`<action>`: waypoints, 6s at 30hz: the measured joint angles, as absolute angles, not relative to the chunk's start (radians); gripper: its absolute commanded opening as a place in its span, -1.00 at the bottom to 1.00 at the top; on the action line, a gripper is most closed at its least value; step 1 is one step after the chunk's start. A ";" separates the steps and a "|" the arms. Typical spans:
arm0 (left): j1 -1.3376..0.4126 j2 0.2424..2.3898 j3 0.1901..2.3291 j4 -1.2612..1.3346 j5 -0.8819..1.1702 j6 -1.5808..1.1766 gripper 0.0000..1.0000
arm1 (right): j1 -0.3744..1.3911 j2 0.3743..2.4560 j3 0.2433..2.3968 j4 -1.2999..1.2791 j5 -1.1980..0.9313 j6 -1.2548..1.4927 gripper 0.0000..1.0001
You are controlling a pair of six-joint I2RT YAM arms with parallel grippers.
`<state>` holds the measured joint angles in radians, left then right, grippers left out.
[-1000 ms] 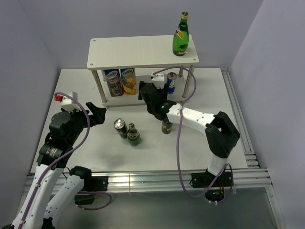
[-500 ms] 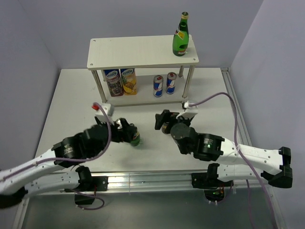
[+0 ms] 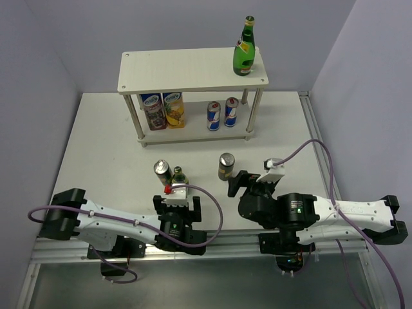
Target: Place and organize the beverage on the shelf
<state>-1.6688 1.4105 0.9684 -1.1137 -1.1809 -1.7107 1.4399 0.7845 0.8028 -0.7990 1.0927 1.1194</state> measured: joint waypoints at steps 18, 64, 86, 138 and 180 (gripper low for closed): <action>-1.366 1.185 0.498 -0.004 -1.006 -0.873 0.99 | 1.512 0.797 0.772 -0.976 1.118 1.362 0.96; -1.042 1.664 0.533 0.645 -0.866 -0.538 -0.63 | 1.516 0.754 0.698 -1.085 1.119 1.483 0.94; -1.080 1.471 0.841 -0.027 -0.813 -0.530 -0.99 | 1.516 0.725 0.681 -1.085 1.129 1.484 0.92; -0.732 2.102 2.359 -0.274 -0.320 -0.160 -0.77 | 1.519 0.639 0.628 -1.040 1.161 1.468 0.90; -0.781 1.853 1.888 -0.108 -0.374 -0.139 0.99 | 1.519 0.656 0.628 -1.040 1.163 1.468 0.91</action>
